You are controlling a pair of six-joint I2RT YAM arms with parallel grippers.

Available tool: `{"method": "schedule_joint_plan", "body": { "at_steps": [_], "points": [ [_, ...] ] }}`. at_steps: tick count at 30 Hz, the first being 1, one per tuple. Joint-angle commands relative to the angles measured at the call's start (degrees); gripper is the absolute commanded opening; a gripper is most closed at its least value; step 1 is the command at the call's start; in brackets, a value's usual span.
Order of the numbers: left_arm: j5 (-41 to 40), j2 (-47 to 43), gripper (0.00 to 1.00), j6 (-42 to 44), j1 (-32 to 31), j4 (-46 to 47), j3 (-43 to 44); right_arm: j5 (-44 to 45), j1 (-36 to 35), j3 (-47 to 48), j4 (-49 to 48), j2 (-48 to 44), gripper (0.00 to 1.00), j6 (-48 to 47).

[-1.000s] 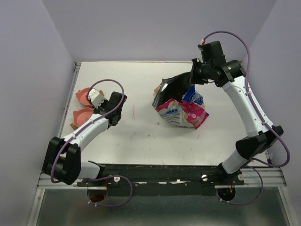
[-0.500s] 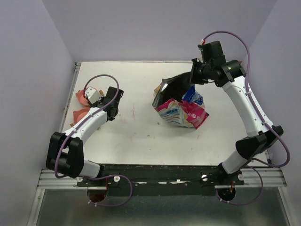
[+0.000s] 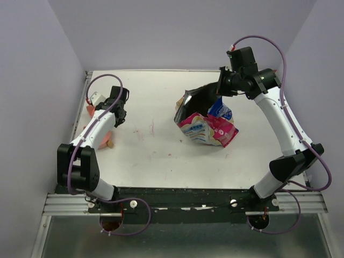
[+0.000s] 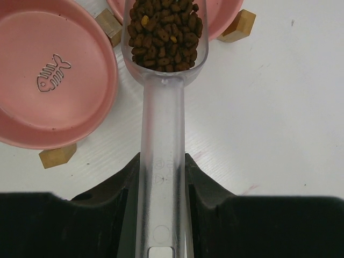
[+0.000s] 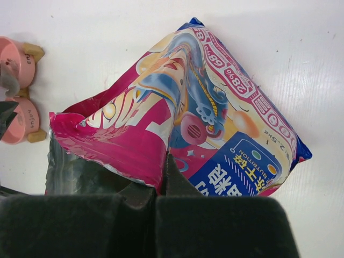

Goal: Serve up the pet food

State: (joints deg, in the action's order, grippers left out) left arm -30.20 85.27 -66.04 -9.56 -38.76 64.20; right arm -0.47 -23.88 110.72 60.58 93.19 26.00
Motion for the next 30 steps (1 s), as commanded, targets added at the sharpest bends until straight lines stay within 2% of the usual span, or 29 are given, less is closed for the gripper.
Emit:
{"method": "schedule_joint_plan", "body": {
  "at_steps": [1, 12, 17, 22, 30],
  "points": [
    [7.7, 2.5, 0.0, 1.2, 2.6, -6.0, 4.1, -2.9, 0.5, 3.5, -7.7, -4.0, 0.0, 2.2],
    [20.0, 3.6, 0.0, -0.9, 5.6, -13.2, 9.7, -3.7, 0.4, 0.3, -10.6, -5.3, 0.0, 3.9],
    [26.6, 4.5, 0.0, -2.6, 9.0, -16.3, 11.0, -3.5, 0.4, -0.1, -11.5, -5.6, 0.0, 3.6],
    [28.8, 4.9, 0.0, -2.0, 12.8, -17.4, 13.4, -3.7, 0.4, -1.6, -12.9, -6.3, 0.0, 4.1],
    [34.1, 9.5, 0.0, 1.4, 15.3, -19.6, 21.0, -3.6, 0.4, -2.9, -13.9, -6.2, 0.0, 4.3]
  ]
}}
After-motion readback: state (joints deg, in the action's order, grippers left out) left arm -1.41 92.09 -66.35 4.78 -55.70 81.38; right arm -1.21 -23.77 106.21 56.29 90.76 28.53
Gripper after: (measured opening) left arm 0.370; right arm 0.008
